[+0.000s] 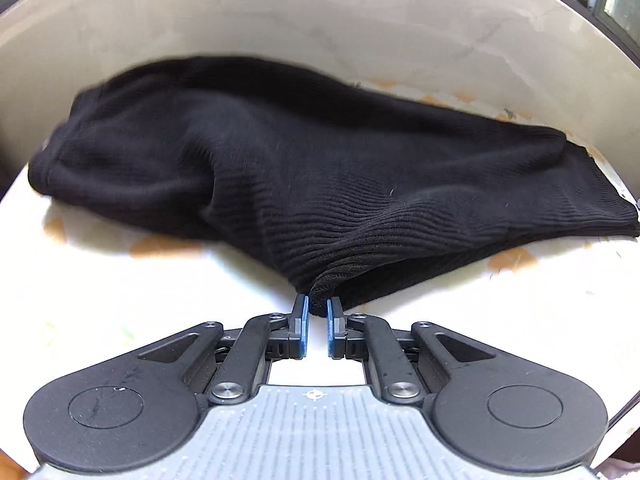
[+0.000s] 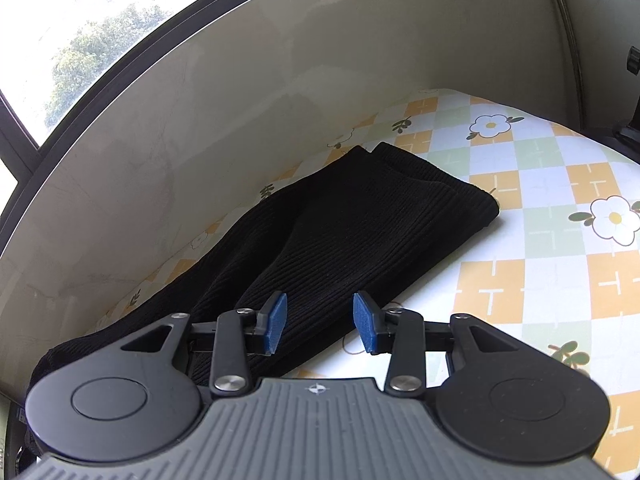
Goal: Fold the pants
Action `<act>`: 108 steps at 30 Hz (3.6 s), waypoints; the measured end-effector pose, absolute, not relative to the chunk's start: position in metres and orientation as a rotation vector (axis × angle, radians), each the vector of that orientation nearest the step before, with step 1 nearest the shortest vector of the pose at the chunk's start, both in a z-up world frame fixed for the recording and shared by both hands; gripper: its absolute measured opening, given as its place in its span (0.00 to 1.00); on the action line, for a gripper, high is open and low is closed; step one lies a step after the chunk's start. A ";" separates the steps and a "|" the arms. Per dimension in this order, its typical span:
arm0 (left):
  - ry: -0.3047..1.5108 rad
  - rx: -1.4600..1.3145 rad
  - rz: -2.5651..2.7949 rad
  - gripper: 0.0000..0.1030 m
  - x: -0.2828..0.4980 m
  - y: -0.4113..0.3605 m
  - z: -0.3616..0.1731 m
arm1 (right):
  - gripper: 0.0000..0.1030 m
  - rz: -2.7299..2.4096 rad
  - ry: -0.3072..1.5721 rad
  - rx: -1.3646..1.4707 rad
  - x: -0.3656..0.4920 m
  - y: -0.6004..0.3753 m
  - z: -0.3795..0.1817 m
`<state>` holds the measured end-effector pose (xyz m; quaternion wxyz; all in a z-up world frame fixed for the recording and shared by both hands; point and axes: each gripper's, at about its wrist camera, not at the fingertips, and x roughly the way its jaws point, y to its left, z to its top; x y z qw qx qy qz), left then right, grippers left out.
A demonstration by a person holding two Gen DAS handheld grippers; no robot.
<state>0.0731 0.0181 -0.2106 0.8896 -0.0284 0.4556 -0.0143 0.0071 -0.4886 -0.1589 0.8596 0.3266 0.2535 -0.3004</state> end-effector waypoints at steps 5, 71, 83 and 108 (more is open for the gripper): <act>0.944 -0.057 -0.011 0.05 0.070 0.021 -0.204 | 0.39 -0.621 0.518 0.664 0.002 -0.480 -0.149; 1.159 0.000 0.562 0.93 0.154 -0.023 -0.213 | 0.09 -0.844 0.406 0.798 -0.008 -0.629 -0.215; 1.158 -0.030 0.575 0.93 0.151 -0.021 -0.212 | 0.45 -0.883 0.441 0.520 0.013 -0.628 -0.171; 1.018 -0.107 0.222 0.13 0.114 -0.019 -0.203 | 0.44 -0.333 0.670 0.538 0.158 -0.532 -0.186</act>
